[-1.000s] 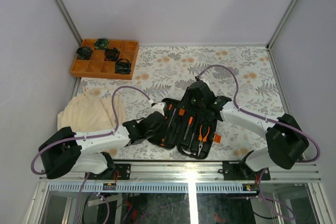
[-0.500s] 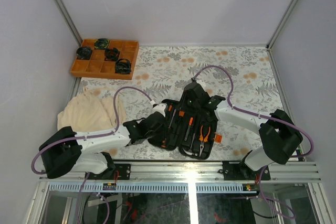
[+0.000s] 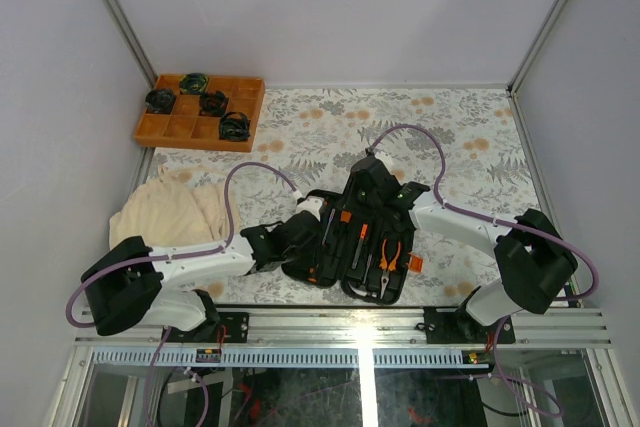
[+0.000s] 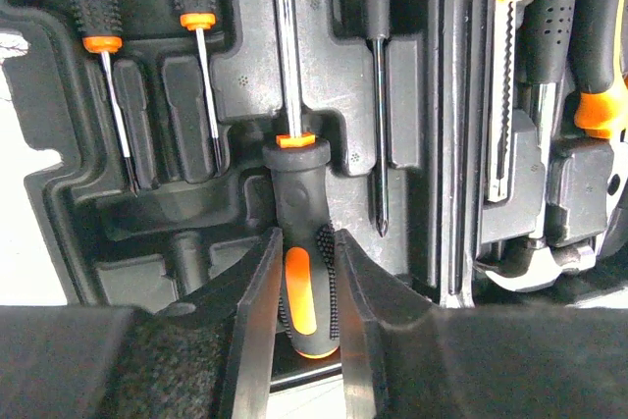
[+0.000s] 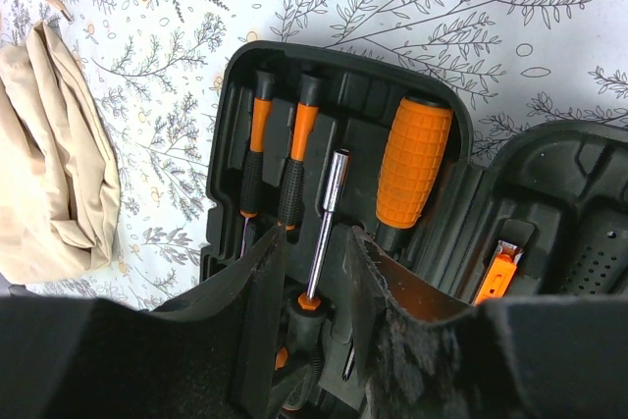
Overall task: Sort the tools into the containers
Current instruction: Adjust the screwdriver in the storage box.
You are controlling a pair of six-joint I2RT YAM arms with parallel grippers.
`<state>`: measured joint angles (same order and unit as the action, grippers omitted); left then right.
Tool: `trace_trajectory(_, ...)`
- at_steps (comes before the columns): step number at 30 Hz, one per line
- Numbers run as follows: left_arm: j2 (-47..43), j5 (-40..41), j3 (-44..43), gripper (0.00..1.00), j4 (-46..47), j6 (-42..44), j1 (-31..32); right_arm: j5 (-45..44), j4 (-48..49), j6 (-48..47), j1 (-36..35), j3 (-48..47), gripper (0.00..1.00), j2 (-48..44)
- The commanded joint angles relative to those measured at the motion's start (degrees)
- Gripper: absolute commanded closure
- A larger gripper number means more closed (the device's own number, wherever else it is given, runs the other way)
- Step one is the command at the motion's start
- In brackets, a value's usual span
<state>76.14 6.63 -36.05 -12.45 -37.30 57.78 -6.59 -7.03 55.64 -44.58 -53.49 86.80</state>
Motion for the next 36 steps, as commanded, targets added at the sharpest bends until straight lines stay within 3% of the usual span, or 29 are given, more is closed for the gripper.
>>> trace_trajectory(1, 1.6, -1.0, 0.6, 0.78, -2.0, 0.0, 0.8, -1.4, 0.1, -0.8, -0.4, -1.5, 0.62, -0.7)
trace_trajectory(13, 2.2, -1.2, 2.7, 1.00, -0.5, -1.1, 0.7, 1.9, -1.6, -4.2, -0.4, -4.7, 0.66, 3.1)
trace_trajectory(36, 3.0, -2.8, 3.5, 1.00, 1.5, 0.2, 0.7, 2.2, -2.2, -2.7, -0.5, -5.1, 0.63, 5.5)
